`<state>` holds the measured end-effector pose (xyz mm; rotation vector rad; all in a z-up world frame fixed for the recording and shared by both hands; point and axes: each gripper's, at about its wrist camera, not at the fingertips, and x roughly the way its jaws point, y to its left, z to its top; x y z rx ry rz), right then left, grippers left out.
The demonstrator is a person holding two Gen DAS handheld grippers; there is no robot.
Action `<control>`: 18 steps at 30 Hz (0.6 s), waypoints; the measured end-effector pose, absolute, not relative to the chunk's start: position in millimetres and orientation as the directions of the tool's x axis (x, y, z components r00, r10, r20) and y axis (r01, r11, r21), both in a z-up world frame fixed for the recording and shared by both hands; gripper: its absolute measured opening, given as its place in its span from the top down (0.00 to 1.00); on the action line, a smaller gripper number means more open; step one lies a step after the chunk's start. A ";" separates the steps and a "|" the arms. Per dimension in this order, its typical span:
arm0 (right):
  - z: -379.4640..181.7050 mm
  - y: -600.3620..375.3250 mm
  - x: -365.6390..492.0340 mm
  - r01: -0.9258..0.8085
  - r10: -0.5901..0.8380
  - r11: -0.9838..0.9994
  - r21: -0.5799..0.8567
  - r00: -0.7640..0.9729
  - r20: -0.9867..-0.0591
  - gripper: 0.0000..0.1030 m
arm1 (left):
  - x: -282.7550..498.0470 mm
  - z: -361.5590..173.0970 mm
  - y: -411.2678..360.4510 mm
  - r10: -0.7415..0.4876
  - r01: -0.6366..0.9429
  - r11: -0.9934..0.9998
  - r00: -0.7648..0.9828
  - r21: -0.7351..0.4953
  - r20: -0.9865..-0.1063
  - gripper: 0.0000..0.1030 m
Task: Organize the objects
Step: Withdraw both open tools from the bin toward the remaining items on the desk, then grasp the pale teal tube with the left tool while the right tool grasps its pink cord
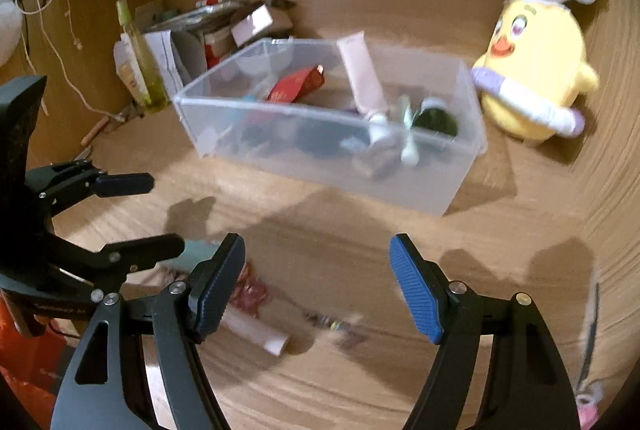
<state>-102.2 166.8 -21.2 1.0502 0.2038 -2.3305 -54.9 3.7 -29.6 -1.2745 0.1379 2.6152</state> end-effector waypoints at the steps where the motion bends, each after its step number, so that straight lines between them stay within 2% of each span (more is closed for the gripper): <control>1: -24.1 165.6 -102.5 0.558 -0.443 -0.823 0.108 -0.511 -0.737 0.30 | -54.9 -31.1 2.8 0.169 -0.247 -0.969 -0.589 -0.023 -0.790 0.46; 5: -31.4 155.8 -101.1 0.574 -0.473 -0.803 0.158 -0.454 -0.755 0.33 | -53.8 -34.3 -2.5 0.229 -0.258 -0.962 -0.563 -0.094 -0.795 0.48; 8: -35.2 144.6 -97.5 0.597 -0.474 -0.788 0.149 -0.435 -0.766 0.45 | -53.8 -35.6 -3.3 0.243 -0.260 -0.959 -0.560 -0.111 -0.792 0.50; 10: -38.6 138.1 -97.1 0.609 -0.466 -0.781 0.136 -0.424 -0.777 0.59 | -53.2 -35.4 -2.3 0.252 -0.268 -0.957 -0.561 -0.115 -0.789 0.52; 12: -42.6 132.3 -97.4 0.617 -0.454 -0.777 0.122 -0.416 -0.788 0.69 | -51.6 -35.4 -1.2 0.259 -0.281 -0.953 -0.565 -0.113 -0.784 0.55; 15: -44.6 126.6 -96.2 0.630 -0.449 -0.770 0.105 -0.418 -0.790 0.77 | -49.3 -36.7 -3.0 0.266 -0.288 -0.951 -0.566 -0.115 -0.780 0.58; 17: -43.7 123.3 -95.4 0.632 -0.434 -0.772 0.075 -0.436 -0.788 0.82 | -49.2 -38.5 -5.5 0.268 -0.284 -0.951 -0.560 -0.122 -0.784 0.63; 18: -43.6 121.4 -95.3 0.633 -0.426 -0.772 0.061 -0.444 -0.788 0.83 | -50.3 -40.9 -6.8 0.252 -0.275 -0.955 -0.556 -0.111 -0.792 0.69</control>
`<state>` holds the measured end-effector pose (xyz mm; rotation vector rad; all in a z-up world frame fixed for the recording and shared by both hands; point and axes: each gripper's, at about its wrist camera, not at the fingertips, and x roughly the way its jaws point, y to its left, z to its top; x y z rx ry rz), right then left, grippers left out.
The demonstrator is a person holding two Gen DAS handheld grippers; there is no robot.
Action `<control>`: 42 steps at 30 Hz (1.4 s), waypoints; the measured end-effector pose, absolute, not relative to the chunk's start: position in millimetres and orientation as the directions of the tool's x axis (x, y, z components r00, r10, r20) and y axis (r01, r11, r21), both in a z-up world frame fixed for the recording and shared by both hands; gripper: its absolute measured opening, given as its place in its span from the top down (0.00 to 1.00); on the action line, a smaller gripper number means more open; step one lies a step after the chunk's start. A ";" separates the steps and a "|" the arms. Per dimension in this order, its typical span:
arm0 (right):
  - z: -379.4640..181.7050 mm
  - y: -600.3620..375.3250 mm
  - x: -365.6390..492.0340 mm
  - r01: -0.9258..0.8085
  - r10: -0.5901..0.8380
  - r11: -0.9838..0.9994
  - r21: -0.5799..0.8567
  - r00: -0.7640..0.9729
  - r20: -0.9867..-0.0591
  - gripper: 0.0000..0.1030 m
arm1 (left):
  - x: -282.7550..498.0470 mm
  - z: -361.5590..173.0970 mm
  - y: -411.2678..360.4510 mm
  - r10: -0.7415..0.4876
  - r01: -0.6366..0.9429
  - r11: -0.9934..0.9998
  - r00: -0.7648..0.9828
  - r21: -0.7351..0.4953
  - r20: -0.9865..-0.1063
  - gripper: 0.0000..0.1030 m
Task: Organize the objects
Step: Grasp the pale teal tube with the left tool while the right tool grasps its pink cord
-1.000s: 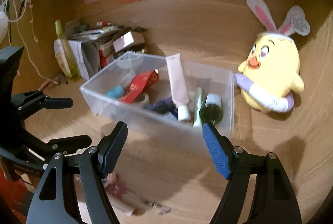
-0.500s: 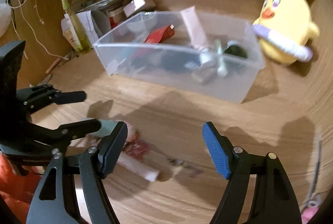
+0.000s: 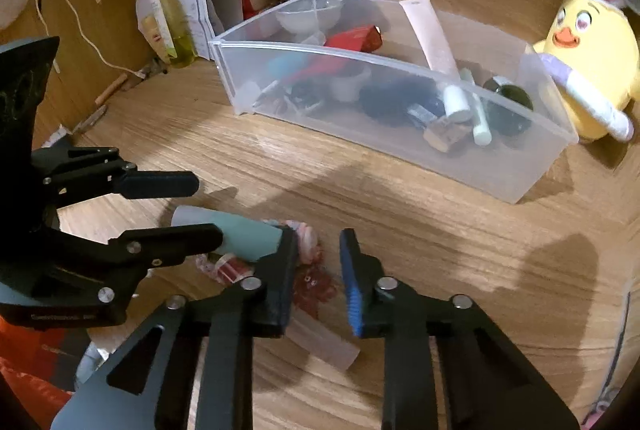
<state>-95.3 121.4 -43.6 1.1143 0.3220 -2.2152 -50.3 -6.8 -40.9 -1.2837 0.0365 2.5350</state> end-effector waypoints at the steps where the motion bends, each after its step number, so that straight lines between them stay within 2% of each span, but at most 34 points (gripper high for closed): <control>1: -43.0 120.6 -96.1 0.631 -0.420 -0.774 0.052 -0.450 -0.788 0.85 | -51.4 -43.6 -8.1 0.238 -0.264 -0.959 -0.550 -0.103 -0.801 0.73; 6: -43.1 120.4 -106.6 0.605 -0.385 -0.796 0.023 -0.477 -0.790 0.86 | -54.2 -44.5 -16.8 0.220 -0.242 -0.965 -0.552 -0.097 -0.804 0.74; 10: -43.1 123.4 -114.1 0.585 -0.375 -0.810 0.025 -0.485 -0.790 0.85 | -58.4 -43.3 -16.2 0.255 -0.271 -0.955 -0.531 -0.123 -0.808 0.73; 19: -49.3 112.0 -105.9 0.640 -0.369 -0.768 -0.023 -0.471 -0.802 0.85 | -76.8 -45.2 1.6 0.256 -0.323 -0.942 -0.513 -0.092 -0.819 0.70; 30: -49.0 92.1 -108.5 0.703 -0.408 -0.712 -0.007 -0.421 -0.810 0.85 | -80.6 -43.4 -21.1 0.315 -0.267 -0.942 -0.497 -0.203 -0.809 0.68; 39: -48.8 77.1 -109.8 0.735 -0.412 -0.678 -0.015 -0.397 -0.820 0.84 | -88.1 -34.7 -28.9 0.342 -0.248 -0.937 -0.506 -0.246 -0.792 0.68; 42: -47.9 77.0 -111.3 0.734 -0.432 -0.679 0.014 -0.384 -0.816 0.82 | -92.6 -31.2 -23.9 0.350 -0.257 -0.933 -0.504 -0.250 -0.790 0.61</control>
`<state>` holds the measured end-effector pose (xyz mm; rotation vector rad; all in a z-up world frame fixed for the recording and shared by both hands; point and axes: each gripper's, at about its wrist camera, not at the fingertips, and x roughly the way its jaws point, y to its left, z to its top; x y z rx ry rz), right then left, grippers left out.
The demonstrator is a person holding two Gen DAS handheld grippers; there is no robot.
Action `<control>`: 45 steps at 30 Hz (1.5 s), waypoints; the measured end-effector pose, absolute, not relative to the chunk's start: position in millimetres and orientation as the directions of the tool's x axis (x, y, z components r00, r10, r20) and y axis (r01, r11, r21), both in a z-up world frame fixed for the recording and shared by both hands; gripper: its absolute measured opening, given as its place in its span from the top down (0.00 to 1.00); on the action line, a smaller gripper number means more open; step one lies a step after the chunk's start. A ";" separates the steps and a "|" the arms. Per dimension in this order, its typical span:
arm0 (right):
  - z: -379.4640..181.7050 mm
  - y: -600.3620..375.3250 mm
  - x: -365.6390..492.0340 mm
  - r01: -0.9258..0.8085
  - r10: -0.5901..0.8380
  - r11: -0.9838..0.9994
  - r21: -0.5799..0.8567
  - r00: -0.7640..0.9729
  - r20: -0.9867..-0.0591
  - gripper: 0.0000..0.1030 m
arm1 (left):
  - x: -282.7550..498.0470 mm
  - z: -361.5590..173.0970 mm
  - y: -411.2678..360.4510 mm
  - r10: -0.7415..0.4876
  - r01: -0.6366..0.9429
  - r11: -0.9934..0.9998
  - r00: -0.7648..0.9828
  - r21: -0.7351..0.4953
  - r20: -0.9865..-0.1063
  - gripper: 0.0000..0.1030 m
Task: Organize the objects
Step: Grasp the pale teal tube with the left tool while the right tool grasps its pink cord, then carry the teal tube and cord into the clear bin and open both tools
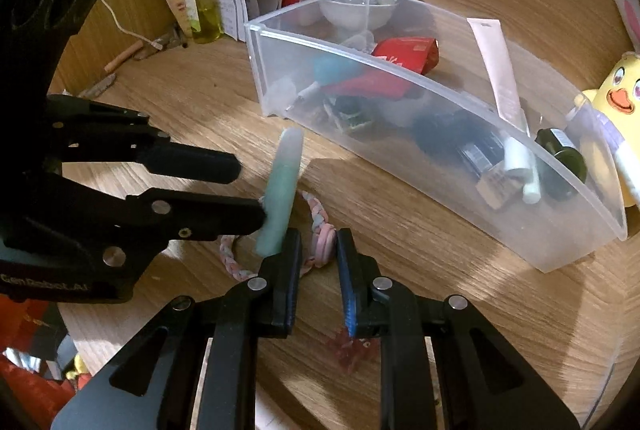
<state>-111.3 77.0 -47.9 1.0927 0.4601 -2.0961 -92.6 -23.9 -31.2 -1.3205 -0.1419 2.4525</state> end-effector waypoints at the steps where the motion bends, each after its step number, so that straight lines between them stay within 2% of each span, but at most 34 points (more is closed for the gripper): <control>1: -47.3 77.1 -111.9 0.735 -0.440 -0.678 0.025 -0.379 -0.814 0.78 | -94.7 -31.0 -21.5 0.347 -0.255 -0.935 -0.504 -0.248 -0.791 0.60; 11: -51.9 77.5 -111.9 0.739 -0.438 -0.674 0.001 -0.398 -0.806 0.76 | -116.5 -44.9 -14.1 0.302 -0.226 -0.950 -0.473 -0.217 -0.828 0.60; 12: -52.2 77.7 -111.9 0.741 -0.439 -0.672 -0.001 -0.400 -0.805 0.76 | -117.4 -44.5 -14.3 0.298 -0.223 -0.951 -0.479 -0.214 -0.826 0.62; 13: -52.1 78.2 -112.0 0.743 -0.442 -0.670 -0.002 -0.400 -0.803 0.77 | -118.4 -44.8 -14.1 0.294 -0.220 -0.952 -0.480 -0.211 -0.827 0.69; 18: -51.7 84.3 -114.8 0.731 -0.444 -0.682 0.001 -0.413 -0.796 0.85 | -118.9 -44.7 -10.3 0.294 -0.223 -0.952 -0.486 -0.209 -0.823 0.83; 21: -51.8 86.8 -118.7 0.720 -0.444 -0.694 0.011 -0.416 -0.793 0.88 | -114.3 -38.7 -8.6 0.273 -0.218 -0.959 -0.516 -0.184 -0.812 0.84; 35: -39.2 101.9 -124.5 0.664 -0.438 -0.747 0.018 -0.472 -0.765 0.89 | -96.7 15.6 -21.6 0.281 -0.205 -0.960 -0.636 -0.193 -0.719 0.87; 45: 5.7 131.6 -127.7 0.606 -0.454 -0.796 0.016 -0.578 -0.679 0.89 | -98.4 43.6 -23.5 0.248 -0.185 -0.969 -0.707 -0.165 -0.662 0.87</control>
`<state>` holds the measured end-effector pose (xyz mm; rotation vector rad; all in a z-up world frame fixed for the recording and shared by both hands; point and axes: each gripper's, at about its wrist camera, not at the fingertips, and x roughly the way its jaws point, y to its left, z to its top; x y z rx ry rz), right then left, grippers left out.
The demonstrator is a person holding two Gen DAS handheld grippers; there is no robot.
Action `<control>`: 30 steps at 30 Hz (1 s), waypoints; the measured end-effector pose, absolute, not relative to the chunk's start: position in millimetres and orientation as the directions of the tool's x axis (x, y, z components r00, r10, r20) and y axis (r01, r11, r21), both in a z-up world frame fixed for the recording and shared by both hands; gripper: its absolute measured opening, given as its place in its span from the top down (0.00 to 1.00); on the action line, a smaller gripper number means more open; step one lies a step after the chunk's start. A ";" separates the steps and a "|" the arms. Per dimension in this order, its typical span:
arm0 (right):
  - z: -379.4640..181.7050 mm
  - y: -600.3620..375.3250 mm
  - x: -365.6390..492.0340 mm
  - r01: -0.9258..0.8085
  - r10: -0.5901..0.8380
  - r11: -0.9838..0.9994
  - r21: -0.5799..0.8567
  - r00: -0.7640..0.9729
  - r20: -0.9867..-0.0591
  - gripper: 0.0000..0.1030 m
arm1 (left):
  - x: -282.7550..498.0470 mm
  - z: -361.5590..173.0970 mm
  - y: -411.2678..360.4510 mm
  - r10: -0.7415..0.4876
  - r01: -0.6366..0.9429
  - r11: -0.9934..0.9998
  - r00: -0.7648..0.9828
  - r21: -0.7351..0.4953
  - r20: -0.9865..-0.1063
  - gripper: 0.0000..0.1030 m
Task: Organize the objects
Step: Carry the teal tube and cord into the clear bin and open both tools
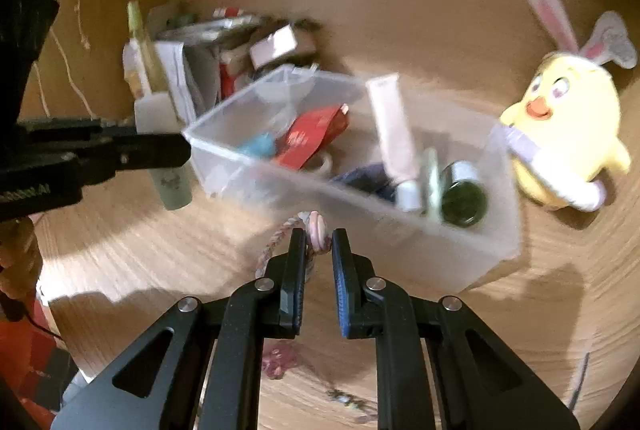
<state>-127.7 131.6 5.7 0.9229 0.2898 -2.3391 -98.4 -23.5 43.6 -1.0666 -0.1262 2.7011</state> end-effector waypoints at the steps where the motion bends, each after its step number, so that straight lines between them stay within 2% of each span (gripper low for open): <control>1: 10.2 134.5 -128.1 0.599 -0.453 -0.801 0.016 -0.589 -0.669 0.89 | -99.5 45.2 -22.9 0.241 -0.182 -0.970 -0.713 -0.159 -0.658 0.87; 17: 67.3 163.3 -157.6 0.505 -0.439 -0.863 0.030 -0.718 -0.540 0.89 | -125.1 61.6 -11.9 0.216 -0.167 -0.976 -0.765 -0.137 -0.607 0.87; 25: 58.9 153.9 -177.3 0.492 -0.415 -0.871 0.015 -0.718 -0.559 0.89 | -149.5 47.4 -10.6 0.215 -0.147 -0.976 -0.739 -0.158 -0.639 0.87; 30: 43.7 143.6 -188.8 0.501 -0.414 -0.865 0.018 -0.692 -0.592 0.89 | -161.4 37.6 -5.9 0.180 -0.126 -0.984 -0.732 -0.129 -0.658 0.87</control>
